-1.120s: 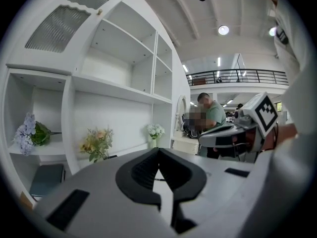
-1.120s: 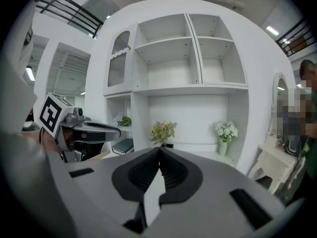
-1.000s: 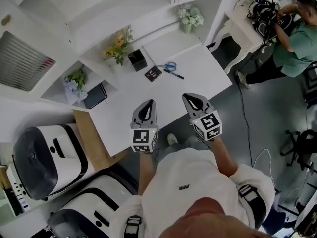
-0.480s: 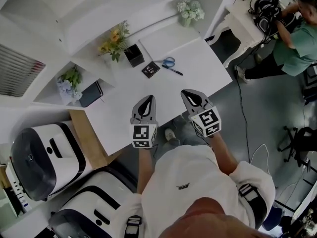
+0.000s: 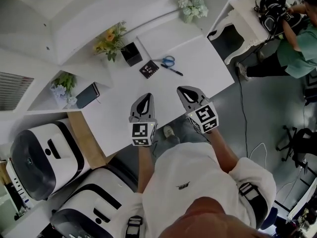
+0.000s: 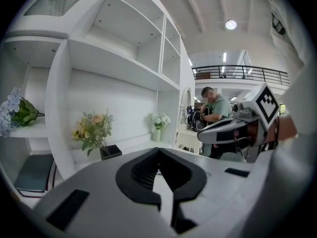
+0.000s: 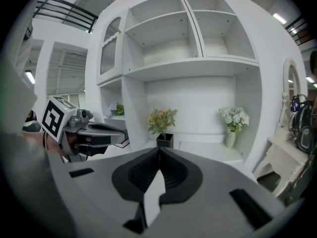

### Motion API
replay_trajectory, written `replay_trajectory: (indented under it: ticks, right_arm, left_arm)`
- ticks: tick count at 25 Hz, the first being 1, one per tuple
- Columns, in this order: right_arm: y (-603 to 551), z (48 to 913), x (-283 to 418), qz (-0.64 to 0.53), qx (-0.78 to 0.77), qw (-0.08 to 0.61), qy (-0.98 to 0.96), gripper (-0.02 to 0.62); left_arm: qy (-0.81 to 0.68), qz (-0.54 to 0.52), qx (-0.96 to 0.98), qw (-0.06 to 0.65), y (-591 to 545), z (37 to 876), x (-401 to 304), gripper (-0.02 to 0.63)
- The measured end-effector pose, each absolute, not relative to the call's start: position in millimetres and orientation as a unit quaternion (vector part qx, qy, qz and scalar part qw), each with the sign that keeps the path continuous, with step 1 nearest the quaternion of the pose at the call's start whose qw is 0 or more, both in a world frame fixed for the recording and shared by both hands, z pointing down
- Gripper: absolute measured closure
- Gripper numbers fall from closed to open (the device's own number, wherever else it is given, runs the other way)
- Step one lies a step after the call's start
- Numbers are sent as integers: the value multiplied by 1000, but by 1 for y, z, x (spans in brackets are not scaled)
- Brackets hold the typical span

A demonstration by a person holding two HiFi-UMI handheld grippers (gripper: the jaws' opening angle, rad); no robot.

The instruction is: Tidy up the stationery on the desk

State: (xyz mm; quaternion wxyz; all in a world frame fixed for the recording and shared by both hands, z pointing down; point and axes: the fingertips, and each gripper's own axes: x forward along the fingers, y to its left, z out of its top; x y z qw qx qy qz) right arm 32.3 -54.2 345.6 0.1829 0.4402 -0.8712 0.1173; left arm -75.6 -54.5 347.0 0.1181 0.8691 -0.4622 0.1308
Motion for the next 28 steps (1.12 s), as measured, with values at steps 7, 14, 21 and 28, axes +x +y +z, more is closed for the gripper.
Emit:
replay_trajectory:
  ticks: [7,14,21,28]
  right_arm:
    - [-84,372,36,129,423,197,-875,599]
    - [-110,400,25,141,401,207,-881,600]
    - [-131,430,15,152,381,217,-886,600]
    - [-151,460,13,167,379,222,-883,599]
  left_arm:
    - [-467,144,864,126,-79,371,-70,606]
    - [-475,156,855,137,-98,399,-72,606]
    - [-480,167,847,153,-116,428,-73,606]
    - [-474,181,847,161,-131,458,-67,606]
